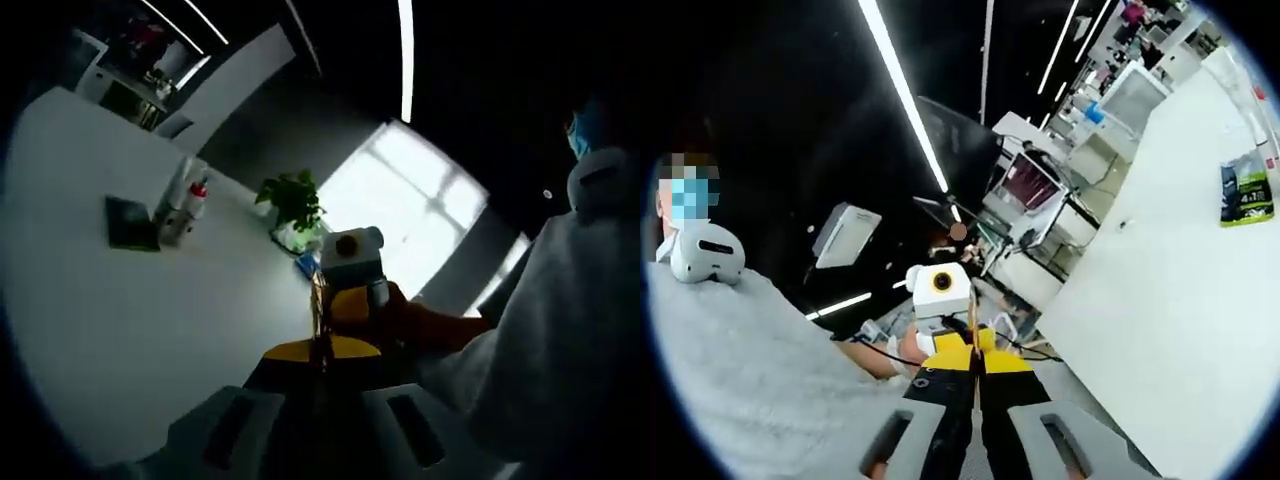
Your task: Arrange the skincare products in the storage area until every visible bottle or jar stands upright without overlapping.
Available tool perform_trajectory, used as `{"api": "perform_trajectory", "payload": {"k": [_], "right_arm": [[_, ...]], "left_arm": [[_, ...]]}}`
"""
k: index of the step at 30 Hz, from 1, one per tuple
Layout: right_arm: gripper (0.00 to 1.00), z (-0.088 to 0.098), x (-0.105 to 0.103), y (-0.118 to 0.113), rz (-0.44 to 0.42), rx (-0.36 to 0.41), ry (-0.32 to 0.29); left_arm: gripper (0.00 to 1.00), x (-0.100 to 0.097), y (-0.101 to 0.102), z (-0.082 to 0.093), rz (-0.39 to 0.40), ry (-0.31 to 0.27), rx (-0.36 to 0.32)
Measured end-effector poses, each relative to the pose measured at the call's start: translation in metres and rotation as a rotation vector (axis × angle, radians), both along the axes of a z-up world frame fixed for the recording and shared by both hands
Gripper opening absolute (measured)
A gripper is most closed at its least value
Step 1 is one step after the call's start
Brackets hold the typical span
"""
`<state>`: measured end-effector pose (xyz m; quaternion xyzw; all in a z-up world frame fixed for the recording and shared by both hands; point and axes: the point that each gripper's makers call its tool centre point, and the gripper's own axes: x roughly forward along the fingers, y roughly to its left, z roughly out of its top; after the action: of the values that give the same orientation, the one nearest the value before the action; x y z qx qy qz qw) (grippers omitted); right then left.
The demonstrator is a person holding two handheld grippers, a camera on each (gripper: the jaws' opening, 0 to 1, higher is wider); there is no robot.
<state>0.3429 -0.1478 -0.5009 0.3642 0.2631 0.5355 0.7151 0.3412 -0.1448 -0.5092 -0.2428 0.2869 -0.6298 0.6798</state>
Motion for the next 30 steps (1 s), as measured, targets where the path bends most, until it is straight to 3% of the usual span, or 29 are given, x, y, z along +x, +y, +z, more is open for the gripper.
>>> {"api": "perform_trajectory", "payload": {"k": [11,15,23,30], "right_arm": [[0.00,-0.004,-0.009,0.005,0.044,-0.017,0.025],[0.00,-0.001,-0.004,0.005,-0.011,-0.008,-0.005],[0.00,0.006,0.003,-0.002,-0.131,0.059,0.049],[0.00,0.004,0.002,-0.003,-0.182,0.035,0.082]], "left_arm": [[0.00,0.005,0.003,0.007,0.019,0.016,-0.046],[0.00,0.007,0.004,0.008,0.038,0.005,-0.050],[0.00,0.003,0.001,0.007,0.019,0.041,-0.060],[0.00,-0.004,-0.001,0.002,-0.009,0.055,-0.045]]}}
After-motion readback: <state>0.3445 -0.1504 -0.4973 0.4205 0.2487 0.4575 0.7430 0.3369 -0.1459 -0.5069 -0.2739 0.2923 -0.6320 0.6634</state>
